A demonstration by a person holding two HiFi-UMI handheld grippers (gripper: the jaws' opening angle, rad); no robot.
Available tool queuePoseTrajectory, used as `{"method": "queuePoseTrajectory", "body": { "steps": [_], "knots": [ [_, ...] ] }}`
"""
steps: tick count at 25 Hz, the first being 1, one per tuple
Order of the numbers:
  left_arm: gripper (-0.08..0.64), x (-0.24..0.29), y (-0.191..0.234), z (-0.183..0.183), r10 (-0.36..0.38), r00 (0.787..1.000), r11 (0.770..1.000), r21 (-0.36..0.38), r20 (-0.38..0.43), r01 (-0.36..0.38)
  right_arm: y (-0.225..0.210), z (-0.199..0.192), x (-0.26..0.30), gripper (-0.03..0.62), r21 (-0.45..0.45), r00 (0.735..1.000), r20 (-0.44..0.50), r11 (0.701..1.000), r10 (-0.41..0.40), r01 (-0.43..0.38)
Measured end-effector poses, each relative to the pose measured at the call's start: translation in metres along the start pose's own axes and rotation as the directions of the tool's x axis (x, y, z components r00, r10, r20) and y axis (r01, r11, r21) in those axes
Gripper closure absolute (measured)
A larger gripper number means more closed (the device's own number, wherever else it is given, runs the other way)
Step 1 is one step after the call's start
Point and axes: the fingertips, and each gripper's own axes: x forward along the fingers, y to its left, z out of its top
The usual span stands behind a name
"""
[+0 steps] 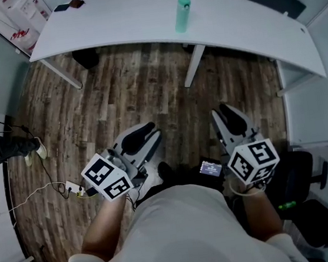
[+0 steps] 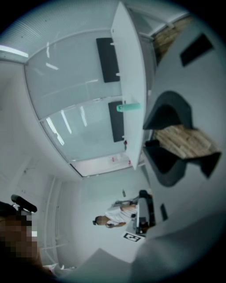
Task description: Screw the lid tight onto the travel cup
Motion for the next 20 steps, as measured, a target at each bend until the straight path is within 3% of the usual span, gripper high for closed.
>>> {"method": "queuePoseTrajectory", "body": {
  "steps": [10,20],
  "knots": [
    [0.456,0.031,0.025,0.002,-0.017,1.0,1.0,-0.014,-0.017,0.017,-0.023,0.01,0.031,0.476,-0.005,1.0,-0.007,1.0,0.003,-0.003],
    [0.456,0.117,0.082,0.022,0.044,0.999,0.999,-0.008,-0.013,-0.044,-0.101,0.041,0.111,0.476,0.003,0.997,-0.02,0.997,0.073,-0.073]
  ]
}}
